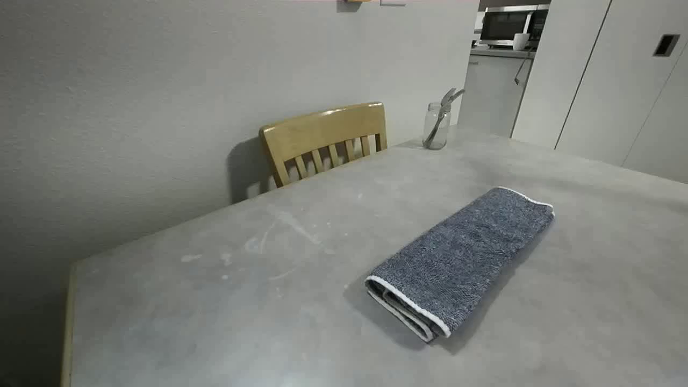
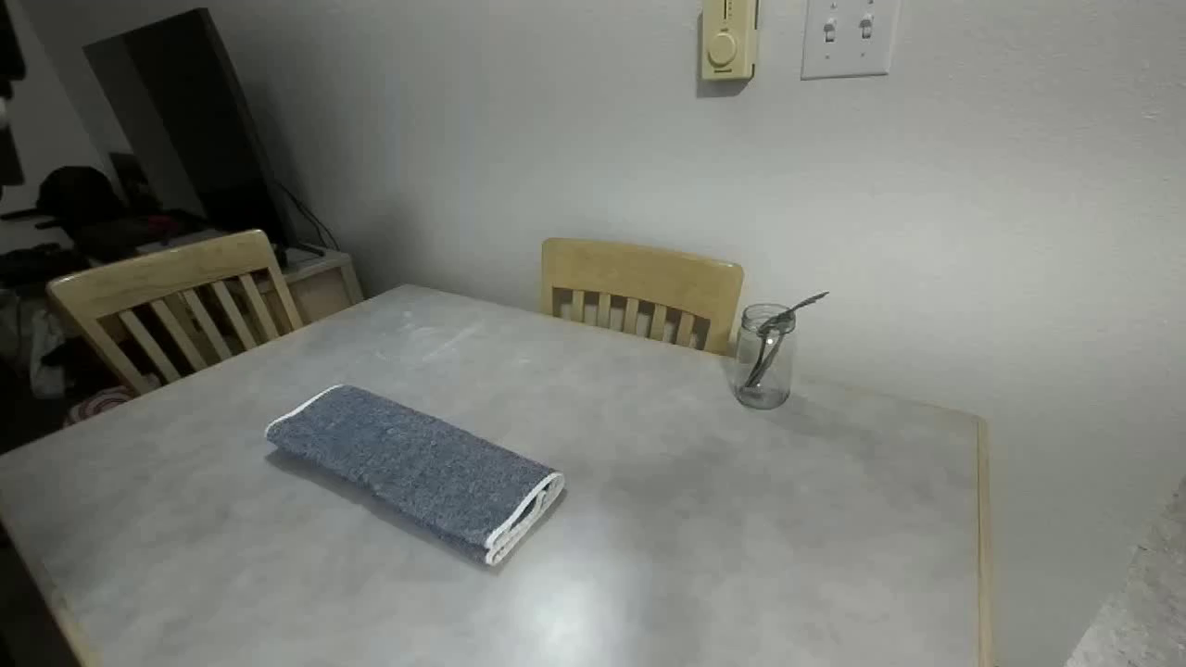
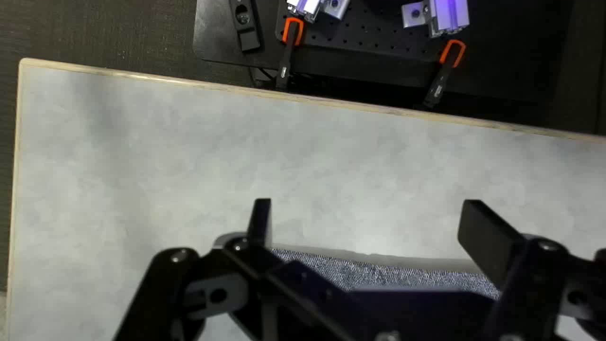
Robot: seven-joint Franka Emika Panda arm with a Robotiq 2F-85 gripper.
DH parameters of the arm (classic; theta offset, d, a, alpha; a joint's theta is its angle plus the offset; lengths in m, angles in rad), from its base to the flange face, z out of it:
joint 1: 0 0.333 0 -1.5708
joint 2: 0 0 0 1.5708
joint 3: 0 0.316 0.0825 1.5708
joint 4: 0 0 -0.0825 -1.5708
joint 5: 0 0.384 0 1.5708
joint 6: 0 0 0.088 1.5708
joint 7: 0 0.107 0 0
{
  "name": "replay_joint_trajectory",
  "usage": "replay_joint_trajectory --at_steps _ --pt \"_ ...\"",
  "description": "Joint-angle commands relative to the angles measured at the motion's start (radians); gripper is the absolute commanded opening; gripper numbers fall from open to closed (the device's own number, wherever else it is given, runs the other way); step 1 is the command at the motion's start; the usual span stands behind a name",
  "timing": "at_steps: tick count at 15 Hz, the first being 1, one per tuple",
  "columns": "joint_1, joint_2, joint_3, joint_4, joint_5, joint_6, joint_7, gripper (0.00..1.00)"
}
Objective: Fold up the grey towel on the table.
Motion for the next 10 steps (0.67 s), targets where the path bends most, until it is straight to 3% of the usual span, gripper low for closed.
replay_joint_trajectory --at_steps 1,10 --pt "0.003 0.001 -0.002 0.002 0.0 -0.002 0.001 1.0" --pt "0.027 0.149 0.005 0.029 0.073 0.099 0.025 1.0"
